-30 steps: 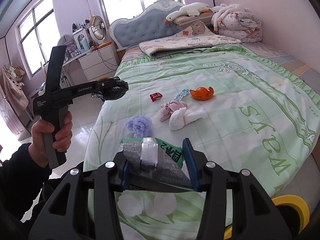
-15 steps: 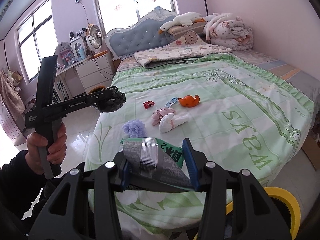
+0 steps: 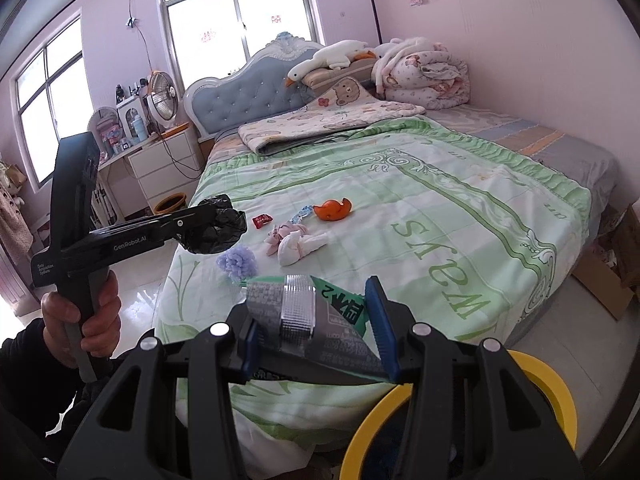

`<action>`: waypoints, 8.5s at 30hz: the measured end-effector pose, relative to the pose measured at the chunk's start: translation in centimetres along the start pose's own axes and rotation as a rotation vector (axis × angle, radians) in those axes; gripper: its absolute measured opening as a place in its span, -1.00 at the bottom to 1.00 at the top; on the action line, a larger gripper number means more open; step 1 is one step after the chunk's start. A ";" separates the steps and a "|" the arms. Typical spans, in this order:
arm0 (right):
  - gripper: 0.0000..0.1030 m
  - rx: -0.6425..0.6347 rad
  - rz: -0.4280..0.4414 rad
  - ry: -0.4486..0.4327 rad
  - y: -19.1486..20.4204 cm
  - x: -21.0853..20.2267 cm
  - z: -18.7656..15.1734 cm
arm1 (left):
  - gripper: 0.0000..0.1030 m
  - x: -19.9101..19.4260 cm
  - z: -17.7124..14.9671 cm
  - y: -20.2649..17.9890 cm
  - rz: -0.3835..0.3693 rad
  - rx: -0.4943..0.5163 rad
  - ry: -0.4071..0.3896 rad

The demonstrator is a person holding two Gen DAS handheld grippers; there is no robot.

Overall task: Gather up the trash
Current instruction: 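Carry the black bags and foil wrapper over the yellow-rimmed bin with both tools, then open both tools to drop the black bags and foil wrapper into the bin, then move both open tools back over the bed toward the lavender puff and tissue, then grasp the lavender puff with the left tool while the right tool grasps the white tissue bundle, then carry the lavender puff and white tissue over the bin with both tools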

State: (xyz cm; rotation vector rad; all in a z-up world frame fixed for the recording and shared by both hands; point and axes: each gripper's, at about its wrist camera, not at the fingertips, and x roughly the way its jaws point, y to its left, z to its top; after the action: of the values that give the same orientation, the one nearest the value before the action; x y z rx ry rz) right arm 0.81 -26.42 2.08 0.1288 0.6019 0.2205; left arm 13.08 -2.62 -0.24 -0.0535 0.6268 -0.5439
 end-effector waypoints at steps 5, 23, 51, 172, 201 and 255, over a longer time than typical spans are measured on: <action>-0.14 0.023 -0.035 -0.023 -1.5 -1.9 -0.5 | -0.62 0.4 -0.5 -2.7 -0.053 0.019 0.015; -0.13 0.111 -0.178 -0.040 -7.2 -7.3 -3.1 | -0.62 3.2 -3.4 -11.2 -0.212 0.120 0.145; -0.06 0.294 -0.265 0.080 -15.0 -6.9 -8.6 | -0.53 7.5 -8.4 -18.5 -0.313 0.237 0.319; -0.70 0.193 0.202 0.382 0.9 32.5 6.0 | 0.14 11.1 -4.5 12.5 -0.024 -0.167 0.170; -0.74 0.196 0.233 0.256 -0.8 22.6 6.8 | 0.14 4.8 -2.4 10.1 0.029 -0.118 0.086; -0.74 0.295 -0.005 0.031 -11.8 -2.0 -0.4 | 0.14 1.2 -2.6 -9.9 -0.173 0.131 0.072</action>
State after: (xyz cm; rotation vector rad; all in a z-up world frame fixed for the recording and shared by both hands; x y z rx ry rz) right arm 0.98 -38.27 0.72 0.4090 0.6627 0.1283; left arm 7.79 -11.44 -0.96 0.0359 0.6587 -0.7556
